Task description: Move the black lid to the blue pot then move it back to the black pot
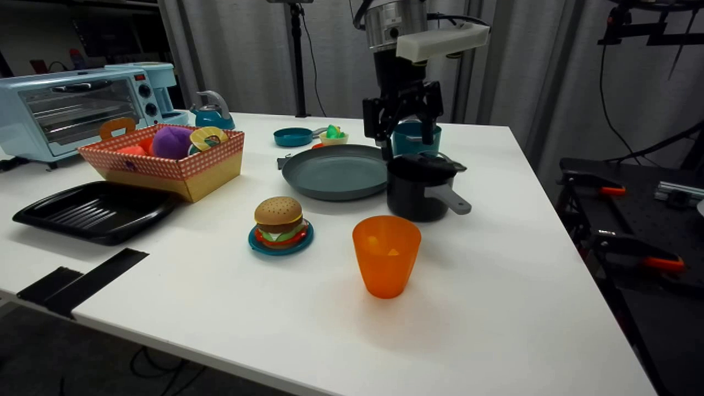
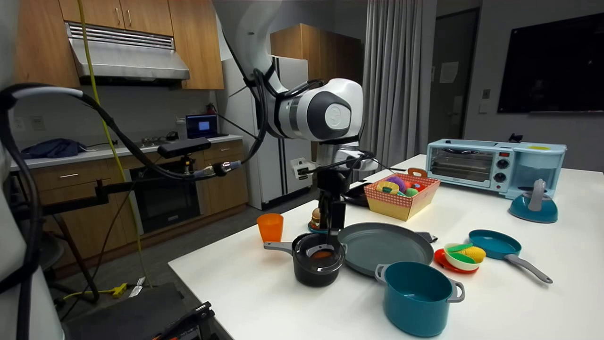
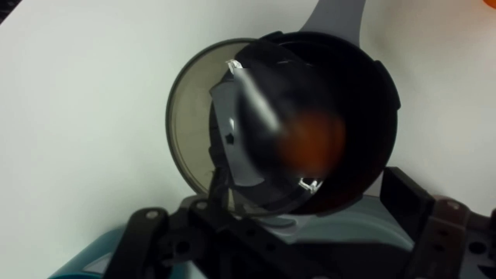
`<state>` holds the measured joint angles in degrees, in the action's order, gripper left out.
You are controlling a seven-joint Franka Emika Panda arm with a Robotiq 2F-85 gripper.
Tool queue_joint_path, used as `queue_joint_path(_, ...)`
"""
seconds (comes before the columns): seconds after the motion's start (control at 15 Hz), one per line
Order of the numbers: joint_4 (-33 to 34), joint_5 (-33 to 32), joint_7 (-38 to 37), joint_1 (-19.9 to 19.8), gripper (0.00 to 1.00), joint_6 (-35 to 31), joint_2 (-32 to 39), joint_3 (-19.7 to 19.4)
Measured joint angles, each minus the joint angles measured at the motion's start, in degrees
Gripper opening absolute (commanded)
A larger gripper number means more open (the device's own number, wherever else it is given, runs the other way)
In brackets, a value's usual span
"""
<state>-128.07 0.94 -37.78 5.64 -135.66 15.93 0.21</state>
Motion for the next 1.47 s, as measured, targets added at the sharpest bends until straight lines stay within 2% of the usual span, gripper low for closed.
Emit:
queue_joint_path(0.47,5.8,0.0,1.2,0.1,1.0,6.3,-3.1,0.0)
queue_joint_path(0.6,6.6,0.8,4.8,-0.2,1.0,7.9,-5.0,0.0)
queue_joint_path(1.0,6.2,10.1,22.1,-2.5,1.0,12.4,-9.7,0.0)
queue_joint_path(1.47,3.4,10.2,26.4,-3.5,1.0,20.5,-15.0,0.0)
